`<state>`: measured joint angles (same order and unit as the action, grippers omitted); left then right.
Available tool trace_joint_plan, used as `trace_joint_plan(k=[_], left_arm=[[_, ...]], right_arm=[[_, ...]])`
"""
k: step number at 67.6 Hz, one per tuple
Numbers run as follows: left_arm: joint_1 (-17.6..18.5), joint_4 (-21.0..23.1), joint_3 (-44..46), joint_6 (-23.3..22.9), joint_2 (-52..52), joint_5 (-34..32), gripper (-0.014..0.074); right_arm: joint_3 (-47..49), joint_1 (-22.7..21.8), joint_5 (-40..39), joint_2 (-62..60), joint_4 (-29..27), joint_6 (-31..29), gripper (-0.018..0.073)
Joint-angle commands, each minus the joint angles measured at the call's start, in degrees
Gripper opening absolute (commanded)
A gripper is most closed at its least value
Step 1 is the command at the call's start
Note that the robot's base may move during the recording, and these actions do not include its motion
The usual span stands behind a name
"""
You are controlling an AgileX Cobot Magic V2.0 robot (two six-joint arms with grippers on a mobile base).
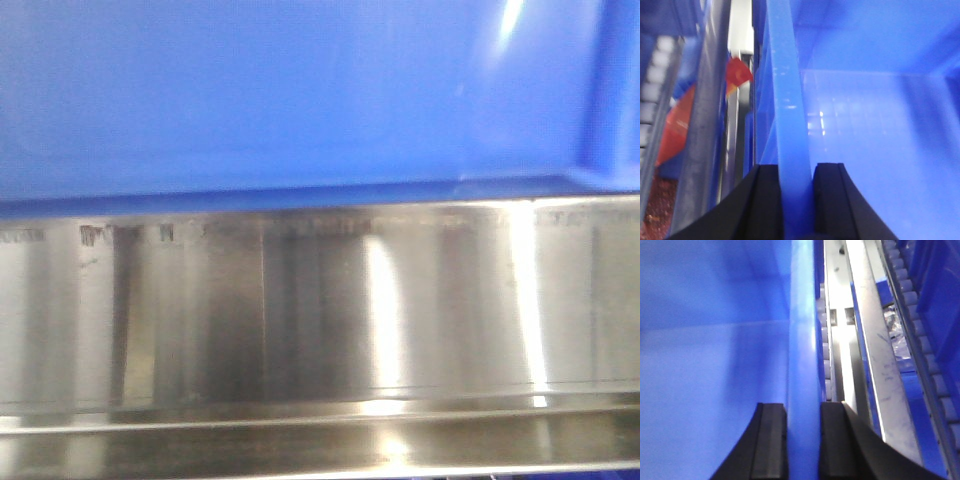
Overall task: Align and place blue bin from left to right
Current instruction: 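Push the blue bin farther onto the shelf and open both grippers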
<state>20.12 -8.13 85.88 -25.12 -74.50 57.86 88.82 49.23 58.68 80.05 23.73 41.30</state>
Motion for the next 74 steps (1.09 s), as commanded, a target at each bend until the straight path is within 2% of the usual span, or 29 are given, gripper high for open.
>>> trace_joint_plan(k=[1,8,16,28,35,74], left_arm=[[0.0,5.8,1.2,3.0,-0.7,-6.6,-0.0111],[0.0,5.8,1.5,3.9,-2.6,-7.9,-0.0111],[0.0,5.8,3.8,4.0,-5.4,-7.9,-0.0111],[0.0,5.8,7.9,4.0,-8.6,-6.6,-0.0111],[0.0,5.8,8.3,4.0,-8.9,-6.5,-0.0111],[0.0,2.5,8.3,4.0,-9.9,-5.3,-0.0111]], right_arm=[[2.0,-0.6,-6.4,1.4,-2.6,-3.3,-0.0081],[2.0,-1.8,-6.4,2.8,-2.9,-3.3,-0.0081],[2.0,-3.5,-7.3,4.1,-5.7,-4.0,-0.0081],[2.0,-5.2,-8.6,4.7,-5.8,-5.4,-0.0081],[2.6,-5.2,-8.6,4.7,-5.8,-7.0,-0.0081],[3.1,-5.2,-12.1,6.1,-5.9,-7.0,-0.0081]])
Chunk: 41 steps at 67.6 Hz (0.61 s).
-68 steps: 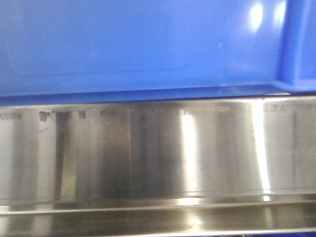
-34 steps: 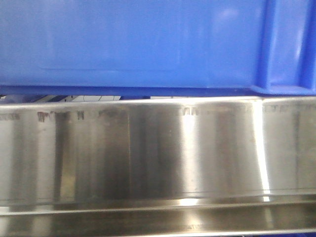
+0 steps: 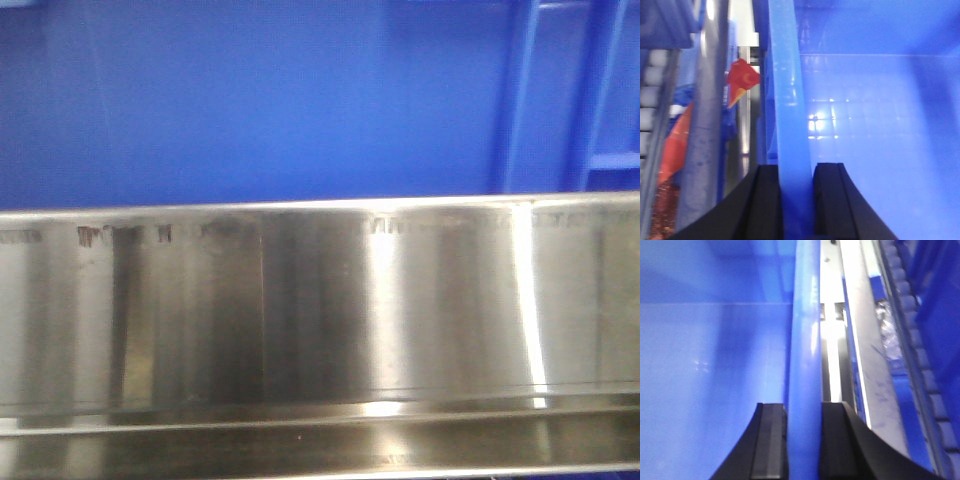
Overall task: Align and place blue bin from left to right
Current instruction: 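Push the blue bin farther onto the shelf and open both grippers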
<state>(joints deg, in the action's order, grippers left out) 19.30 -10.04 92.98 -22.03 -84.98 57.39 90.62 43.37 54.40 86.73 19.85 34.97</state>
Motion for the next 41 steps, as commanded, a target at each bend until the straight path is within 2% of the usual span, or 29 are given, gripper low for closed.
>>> trace_joint_plan(k=[1,17,21,26,34,38,41], left_arm=[[0.8,4.4,1.2,1.0,0.6,-4.9,-0.0111],[0.8,4.4,1.2,1.0,0.6,-3.9,-0.0110],[0.8,4.4,1.2,1.0,0.6,-3.5,-0.0086],[0.8,4.4,1.2,1.0,0.6,-3.2,0.0008],[0.8,4.4,1.2,1.0,0.6,-3.2,0.0238],[0.8,4.4,1.2,1.0,0.6,-3.2,0.0332],[0.8,4.4,1.2,1.0,0.6,-3.2,0.0388]], right_arm=[[1.3,0.7,-7.8,-0.6,-2.0,-0.7,-0.0081],[1.3,0.7,-7.7,-0.4,-2.0,-0.7,-0.0076],[1.3,0.7,-7.7,-0.4,-2.0,-0.7,-0.0067],[1.3,0.7,-7.7,-0.4,-2.0,-0.7,0.0026],[1.3,0.7,-7.3,-0.4,-2.0,-0.7,0.0310],[1.3,0.7,-6.9,-0.4,-2.0,-0.7,0.0365],[1.3,0.7,-6.6,-0.4,-2.0,-0.7,0.0371]])
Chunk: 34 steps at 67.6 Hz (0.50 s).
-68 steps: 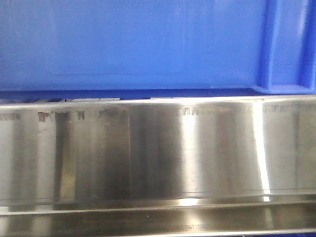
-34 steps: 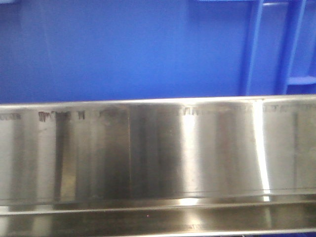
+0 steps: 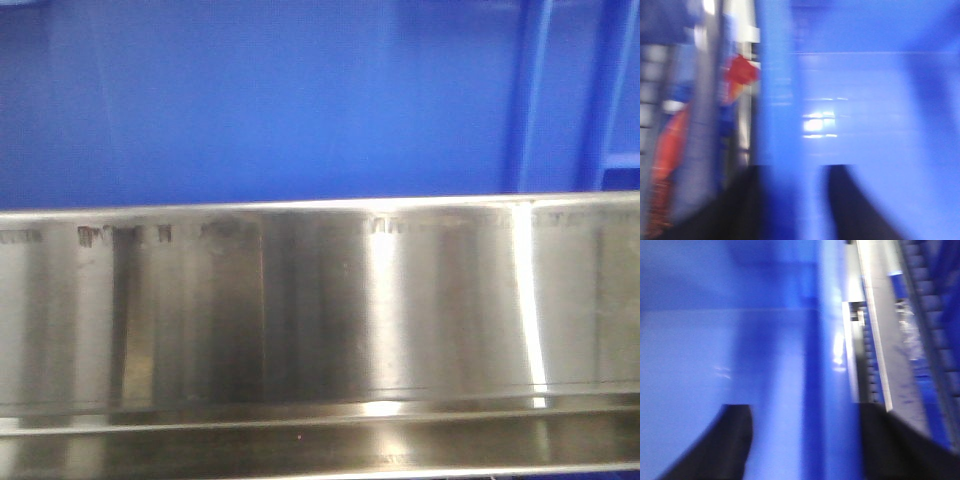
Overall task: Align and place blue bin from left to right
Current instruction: 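Push the blue bin farther onto the shelf and open both grippers, then raise both open grippers up and away from the bin rim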
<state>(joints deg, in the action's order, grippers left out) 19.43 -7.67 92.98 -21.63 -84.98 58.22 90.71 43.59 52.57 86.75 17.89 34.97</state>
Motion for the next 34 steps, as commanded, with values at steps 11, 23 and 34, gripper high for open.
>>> trace_joint_plan(k=[11,23,34], left_arm=[[0.7,2.1,1.2,0.6,0.6,-4.1,0.0480],[0.7,2.1,1.5,0.6,0.6,-4.1,0.0479],[0.7,2.4,4.0,0.6,0.7,-2.0,0.0416]], right_arm=[[1.2,0.5,-4.6,-0.5,-0.1,-0.7,0.0371],[1.2,0.5,-4.6,-0.6,-0.1,-0.7,0.0371],[2.1,0.6,-1.9,-1.2,-0.1,-0.7,0.0368]])
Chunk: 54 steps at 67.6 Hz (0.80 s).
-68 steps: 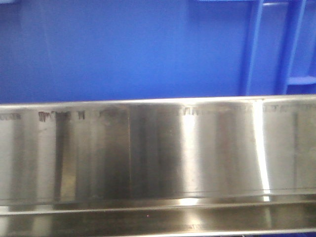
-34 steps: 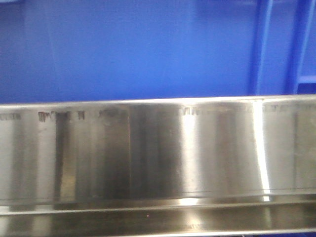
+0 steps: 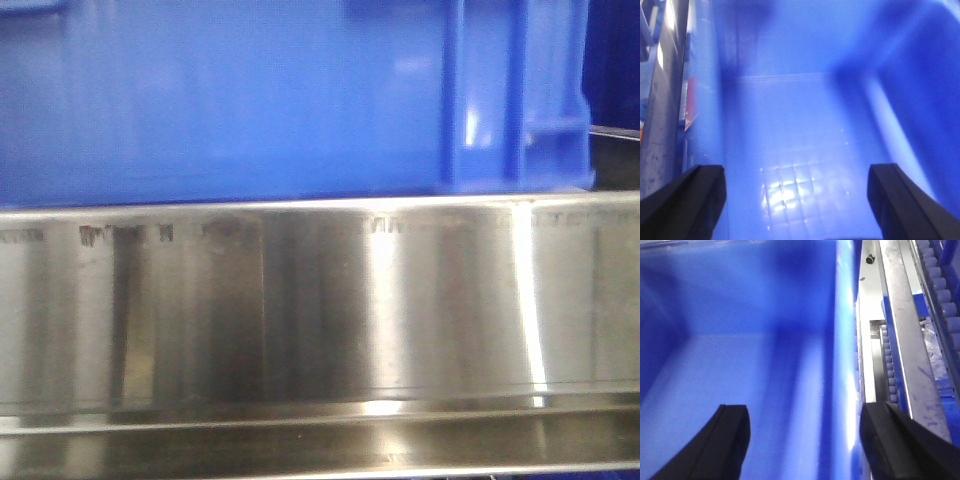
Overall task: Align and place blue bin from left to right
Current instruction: 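Raise both open grippers up and away from the bin rim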
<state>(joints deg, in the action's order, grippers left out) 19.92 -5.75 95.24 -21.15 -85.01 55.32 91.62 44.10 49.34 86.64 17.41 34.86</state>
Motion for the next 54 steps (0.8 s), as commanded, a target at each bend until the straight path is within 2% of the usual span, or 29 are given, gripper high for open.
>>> trace_joint_plan(k=[1,8,17,20,24,42,49,54], left_arm=[[0.2,0.5,2.3,0.1,0.8,1.6,0.0390],[0.2,0.6,5.2,0.1,0.8,5.1,0.0208],[0.2,0.4,7.1,0.1,0.8,5.6,-0.0049],[0.2,0.3,7.2,0.1,0.8,5.2,-0.0109],[0.2,0.1,7.2,0.1,0.8,4.9,-0.0111],[1.1,-0.1,9.0,0.1,1.9,5.6,-0.0111],[3.3,-3.0,4.5,0.1,5.0,1.8,-0.0111],[4.4,-2.6,-1.1,0.0,8.9,-4.2,-0.0111]], right_arm=[[1.4,0.1,1.7,-1.3,0.4,-0.6,0.0365],[3.6,0.5,4.2,-2.2,0.4,-2.5,0.0264],[5.2,0.6,4.2,-3.3,1.0,-4.5,0.0043],[5.6,0.6,4.0,-3.5,1.8,-4.5,-0.0017],[5.7,0.6,4.0,-3.7,2.5,-4.6,-0.0093],[5.4,0.6,4.2,-6.9,2.8,-4.6,-0.0075],[2.2,0.6,2.1,-9.7,4.3,-4.6,-0.0078],[-3.1,0.6,-2.3,-13.4,5.5,-4.6,-0.0078]])
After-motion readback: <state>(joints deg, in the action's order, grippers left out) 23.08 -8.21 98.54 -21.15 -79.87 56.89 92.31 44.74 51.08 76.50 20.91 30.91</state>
